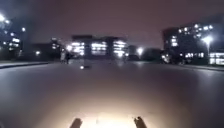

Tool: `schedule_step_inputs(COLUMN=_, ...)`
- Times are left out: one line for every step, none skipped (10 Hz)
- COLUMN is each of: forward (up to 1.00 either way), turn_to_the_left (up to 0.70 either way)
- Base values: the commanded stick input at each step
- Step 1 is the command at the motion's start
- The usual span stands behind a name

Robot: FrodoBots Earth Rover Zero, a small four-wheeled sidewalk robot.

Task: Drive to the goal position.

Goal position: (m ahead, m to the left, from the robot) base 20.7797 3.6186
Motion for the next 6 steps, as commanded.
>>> schedule_step_inputs(forward=1.0, turn_to_the_left=0.0)
schedule_step_inputs(forward=1.0, turn_to_the_left=0.0)
schedule_step_inputs(forward=1.0, turn_to_the_left=0.0)
schedule_step_inputs(forward=1.0, turn_to_the_left=0.0)
schedule_step_inputs(forward=1.0, turn_to_the_left=0.0)
schedule_step_inputs(forward=1.0, turn_to_the_left=0.0)
